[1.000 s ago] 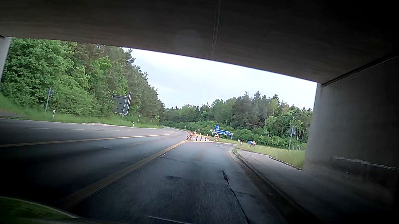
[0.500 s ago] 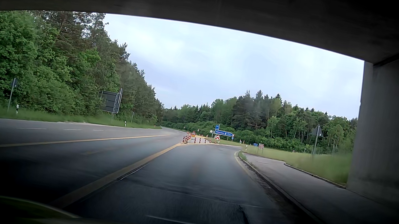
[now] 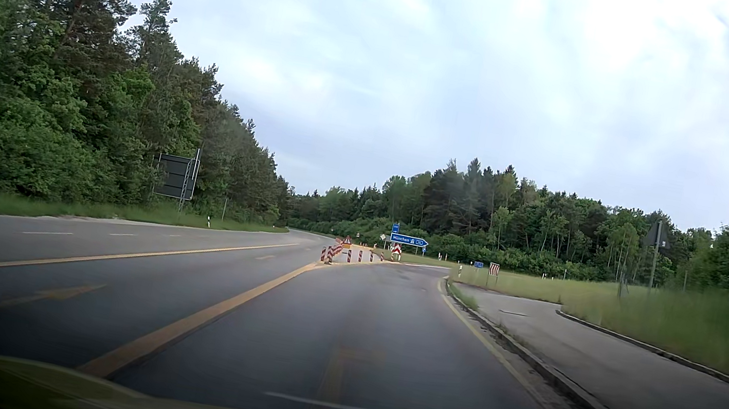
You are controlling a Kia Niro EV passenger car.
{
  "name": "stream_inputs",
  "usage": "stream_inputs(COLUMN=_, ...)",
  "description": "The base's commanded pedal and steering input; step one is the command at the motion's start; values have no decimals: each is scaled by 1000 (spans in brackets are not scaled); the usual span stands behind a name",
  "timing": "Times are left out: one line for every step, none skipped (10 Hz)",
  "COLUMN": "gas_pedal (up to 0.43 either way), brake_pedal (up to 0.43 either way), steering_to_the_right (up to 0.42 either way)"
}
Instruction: Follow the waypoints while adhering to traffic rules and regulations
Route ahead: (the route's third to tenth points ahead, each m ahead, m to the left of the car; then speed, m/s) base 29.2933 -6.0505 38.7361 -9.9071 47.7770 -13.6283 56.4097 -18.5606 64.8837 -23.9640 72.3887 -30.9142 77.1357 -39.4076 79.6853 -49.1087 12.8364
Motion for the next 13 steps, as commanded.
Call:
stream_inputs(gas_pedal=67, brake_pedal=0, steering_to_the_right=12)
stream_inputs(gas_pedal=67, brake_pedal=0, steering_to_the_right=11)
stream_inputs(gas_pedal=67, brake_pedal=0, steering_to_the_right=12)
stream_inputs(gas_pedal=67, brake_pedal=0, steering_to_the_right=12)
stream_inputs(gas_pedal=67, brake_pedal=0, steering_to_the_right=12)
stream_inputs(gas_pedal=67, brake_pedal=0, steering_to_the_right=13)
stream_inputs(gas_pedal=67, brake_pedal=0, steering_to_the_right=13)
stream_inputs(gas_pedal=67, brake_pedal=0, steering_to_the_right=15)
stream_inputs(gas_pedal=67, brake_pedal=0, steering_to_the_right=19)
stream_inputs(gas_pedal=67, brake_pedal=0, steering_to_the_right=22)
stream_inputs(gas_pedal=67, brake_pedal=0, steering_to_the_right=23)
stream_inputs(gas_pedal=79, brake_pedal=0, steering_to_the_right=23)
stream_inputs(gas_pedal=79, brake_pedal=0, steering_to_the_right=23)
